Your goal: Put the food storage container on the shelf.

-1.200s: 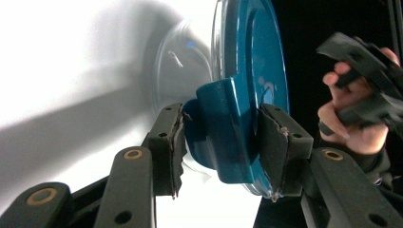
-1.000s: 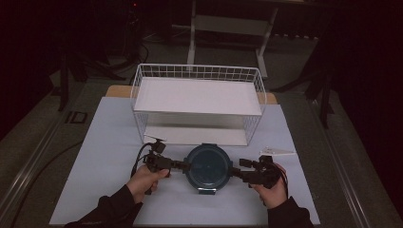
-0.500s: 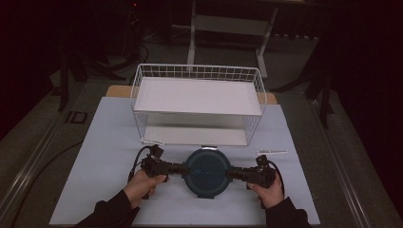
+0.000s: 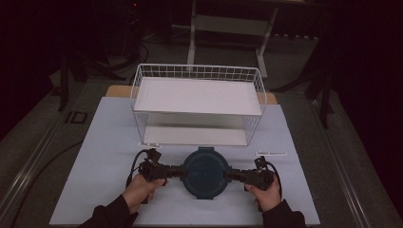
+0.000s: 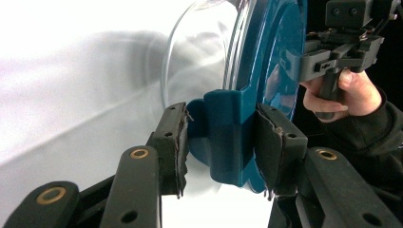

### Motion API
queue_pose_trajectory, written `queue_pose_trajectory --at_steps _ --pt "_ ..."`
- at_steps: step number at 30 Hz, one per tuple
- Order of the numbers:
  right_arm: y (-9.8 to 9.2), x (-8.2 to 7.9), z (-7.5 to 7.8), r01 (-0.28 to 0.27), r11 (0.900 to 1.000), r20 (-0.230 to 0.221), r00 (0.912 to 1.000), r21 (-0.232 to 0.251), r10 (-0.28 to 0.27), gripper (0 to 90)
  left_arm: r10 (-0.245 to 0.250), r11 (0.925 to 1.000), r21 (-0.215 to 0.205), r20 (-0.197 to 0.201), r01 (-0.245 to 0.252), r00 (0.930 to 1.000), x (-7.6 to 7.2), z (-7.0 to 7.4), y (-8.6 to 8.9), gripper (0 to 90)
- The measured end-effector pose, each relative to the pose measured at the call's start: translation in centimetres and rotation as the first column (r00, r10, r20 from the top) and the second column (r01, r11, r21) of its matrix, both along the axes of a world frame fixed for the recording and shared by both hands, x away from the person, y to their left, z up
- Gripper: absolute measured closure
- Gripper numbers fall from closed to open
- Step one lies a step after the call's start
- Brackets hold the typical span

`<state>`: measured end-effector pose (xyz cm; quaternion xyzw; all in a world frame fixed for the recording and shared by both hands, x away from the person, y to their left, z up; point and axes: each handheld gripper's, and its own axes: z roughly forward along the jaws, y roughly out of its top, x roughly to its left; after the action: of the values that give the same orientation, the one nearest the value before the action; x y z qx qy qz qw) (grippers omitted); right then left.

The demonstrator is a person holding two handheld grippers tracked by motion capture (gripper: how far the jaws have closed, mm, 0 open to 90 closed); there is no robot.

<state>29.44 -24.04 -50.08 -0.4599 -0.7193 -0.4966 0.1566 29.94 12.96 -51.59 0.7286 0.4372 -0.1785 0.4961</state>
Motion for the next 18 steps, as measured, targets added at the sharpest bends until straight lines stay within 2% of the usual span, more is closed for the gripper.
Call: queue_pose_trajectory --at_steps 9,15,18 --pt "0.1 0.3 0.2 -0.004 1.0 0.005 1.0 0.006 0.004 56.5 0.018 0.9996 0.02 0.013 -0.019 0.9997 -0.2 0.6 0.0 57.0" --pt "0.3 1.0 1.2 -0.01 1.0 0.039 0.9992 0.016 0.009 56.5 0.027 0.999 0.035 0.071 -0.029 0.9971 0.5 2.3 0.2 56.9" --pt "0.3 1.7 2.1 -0.008 1.0 0.073 0.9973 0.023 0.006 56.5 0.041 0.9987 0.026 0.1 -0.044 0.9941 0.9 3.1 0.2 56.9"
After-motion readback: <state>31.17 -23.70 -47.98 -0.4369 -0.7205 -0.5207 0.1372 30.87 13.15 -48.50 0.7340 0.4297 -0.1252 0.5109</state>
